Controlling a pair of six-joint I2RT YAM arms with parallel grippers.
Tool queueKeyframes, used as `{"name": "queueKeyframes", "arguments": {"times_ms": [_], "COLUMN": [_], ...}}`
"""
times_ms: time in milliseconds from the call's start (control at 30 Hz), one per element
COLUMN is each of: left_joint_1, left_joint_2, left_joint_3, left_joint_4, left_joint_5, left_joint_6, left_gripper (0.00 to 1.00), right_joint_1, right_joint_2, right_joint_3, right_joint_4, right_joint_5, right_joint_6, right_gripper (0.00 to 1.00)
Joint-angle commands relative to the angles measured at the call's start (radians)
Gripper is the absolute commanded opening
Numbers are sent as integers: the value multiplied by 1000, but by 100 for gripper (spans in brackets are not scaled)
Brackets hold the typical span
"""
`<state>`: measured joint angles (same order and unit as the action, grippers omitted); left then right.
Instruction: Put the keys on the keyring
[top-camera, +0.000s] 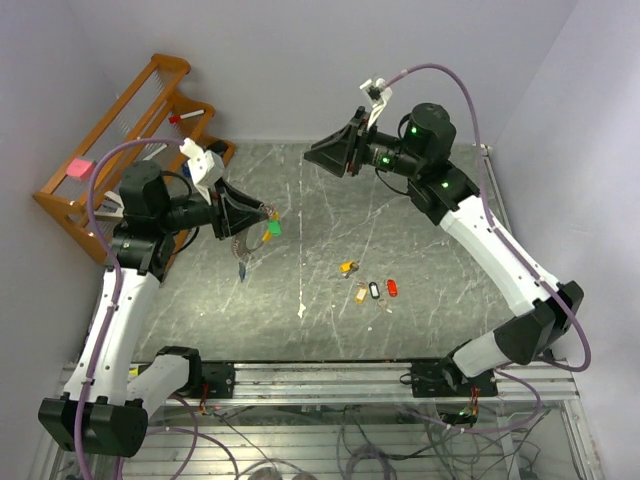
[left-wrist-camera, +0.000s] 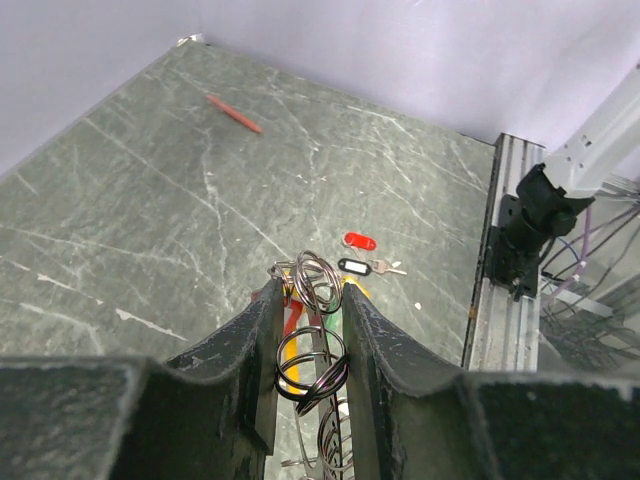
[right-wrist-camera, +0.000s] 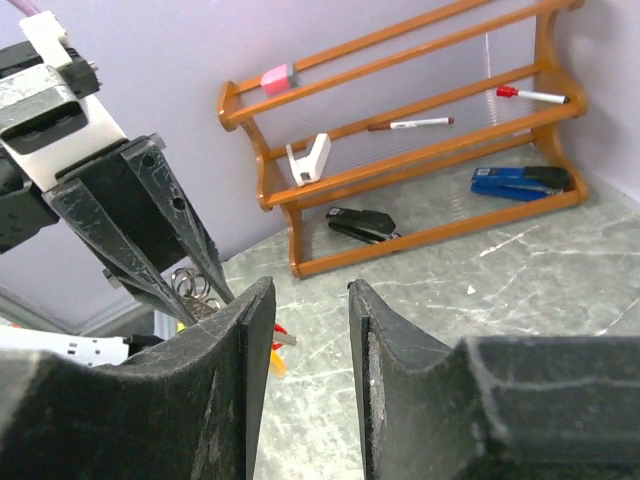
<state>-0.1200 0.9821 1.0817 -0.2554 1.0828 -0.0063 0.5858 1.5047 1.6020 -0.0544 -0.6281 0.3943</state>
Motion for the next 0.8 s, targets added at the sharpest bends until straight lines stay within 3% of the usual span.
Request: {"name": "queueKeyframes", "arguments": {"times_ms": [0,267,433,567,767], "left_joint_1": [-6,-6,-6,-6,-6], "left_joint_2": [-27,-51,-56,-40,-36], "left_joint_3": [41,42,84,110,100], "left_joint_4": [19,19,-196,-376,-363], "left_joint_5": [103,225,277,269,238], "left_joint_6": [9,61,348,585,615], "left_gripper": [7,7,7,7,7], "right_joint_1": [3,2,-6,-6,6], "right_joint_2": [-23,-24,12,18,-68], "right_joint_3": [-5,-110,-117,-71,-88], "right_joint_4": [-47,108,58,-68,-181], "right_joint_5": [-19,-360,-435,-308,22], "right_joint_6": [-68,6,24,-62,-242], "right_gripper": [36,35,35,31,38]}}
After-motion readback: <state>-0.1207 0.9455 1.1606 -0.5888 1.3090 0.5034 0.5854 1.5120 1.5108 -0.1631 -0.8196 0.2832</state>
